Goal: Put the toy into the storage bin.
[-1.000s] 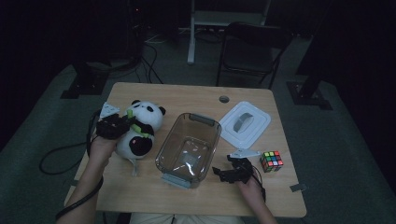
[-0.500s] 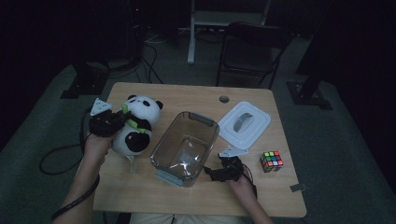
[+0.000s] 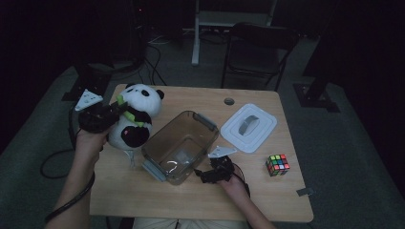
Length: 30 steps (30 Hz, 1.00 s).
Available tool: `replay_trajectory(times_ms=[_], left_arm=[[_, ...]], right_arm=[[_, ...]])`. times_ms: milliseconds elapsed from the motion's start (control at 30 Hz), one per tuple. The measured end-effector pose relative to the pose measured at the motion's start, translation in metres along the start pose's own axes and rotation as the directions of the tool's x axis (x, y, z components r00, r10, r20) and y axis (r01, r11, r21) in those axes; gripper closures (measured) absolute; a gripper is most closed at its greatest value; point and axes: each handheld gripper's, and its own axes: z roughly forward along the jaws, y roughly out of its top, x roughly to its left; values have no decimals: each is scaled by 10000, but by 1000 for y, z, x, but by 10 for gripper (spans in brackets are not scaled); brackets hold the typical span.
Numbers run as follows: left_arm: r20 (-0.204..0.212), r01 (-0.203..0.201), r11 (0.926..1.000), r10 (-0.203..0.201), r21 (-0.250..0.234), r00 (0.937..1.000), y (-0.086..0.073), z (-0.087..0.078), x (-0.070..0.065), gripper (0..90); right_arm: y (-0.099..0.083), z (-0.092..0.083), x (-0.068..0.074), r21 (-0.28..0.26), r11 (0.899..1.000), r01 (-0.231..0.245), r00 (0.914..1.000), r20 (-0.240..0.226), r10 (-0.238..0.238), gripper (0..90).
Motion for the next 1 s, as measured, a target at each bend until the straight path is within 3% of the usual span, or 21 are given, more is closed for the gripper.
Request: replay_trajectory(times_ms=[200, 500, 733, 1000], left_arm=[[397, -213, 9993, 224, -293, 9990, 11, -6, -14, 767], [1243, -461, 9970, 536, -626, 9908, 21, -4, -43, 767], [1936, -898, 9944, 990, -558, 9761, 25, 9, -68, 766], [2663, -923, 9949, 998, -404, 9587, 24, 28, -90, 766]], right_arm=[[1, 1, 6, 14, 9998, 202, 9997, -119, -202, 138], [-7, -10, 0, 112, 9998, 193, 9998, 15, -193, 138], [-14, -16, -8, 88, 9999, -71, 9998, 170, 69, 138], [-15, -20, -12, -30, 9997, -254, 9995, 189, 254, 138]])
